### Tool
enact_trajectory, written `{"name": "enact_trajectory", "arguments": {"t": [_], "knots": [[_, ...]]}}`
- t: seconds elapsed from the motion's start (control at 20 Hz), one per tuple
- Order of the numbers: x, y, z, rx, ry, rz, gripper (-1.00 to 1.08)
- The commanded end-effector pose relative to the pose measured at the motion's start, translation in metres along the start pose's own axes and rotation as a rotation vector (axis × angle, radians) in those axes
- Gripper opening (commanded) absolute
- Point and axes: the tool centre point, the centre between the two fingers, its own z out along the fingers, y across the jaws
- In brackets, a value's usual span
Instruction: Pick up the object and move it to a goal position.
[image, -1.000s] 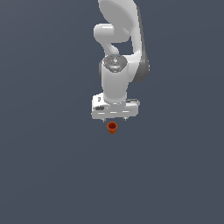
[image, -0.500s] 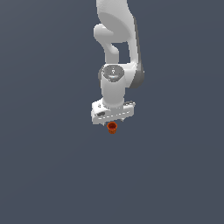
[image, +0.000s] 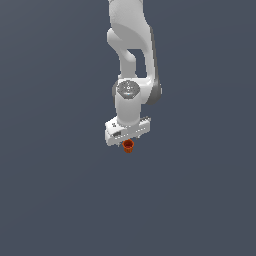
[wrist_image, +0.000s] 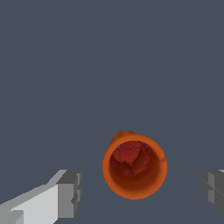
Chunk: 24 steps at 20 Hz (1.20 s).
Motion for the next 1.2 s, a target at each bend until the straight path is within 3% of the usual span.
{"name": "enact_trajectory", "arguments": {"t": [0.0, 1.05, 1.1, 1.15], "knots": [[-0.001, 0.0, 0.003, 0.0, 0.001, -0.016, 1.0], [-0.002, 0.0, 0.053, 0.0, 0.001, -0.019, 1.0], [-0.002, 0.0, 0.053, 0.0, 0.001, -0.019, -1.0], [-0.002, 0.0, 0.053, 0.0, 0.001, -0.019, -1.0]]}}
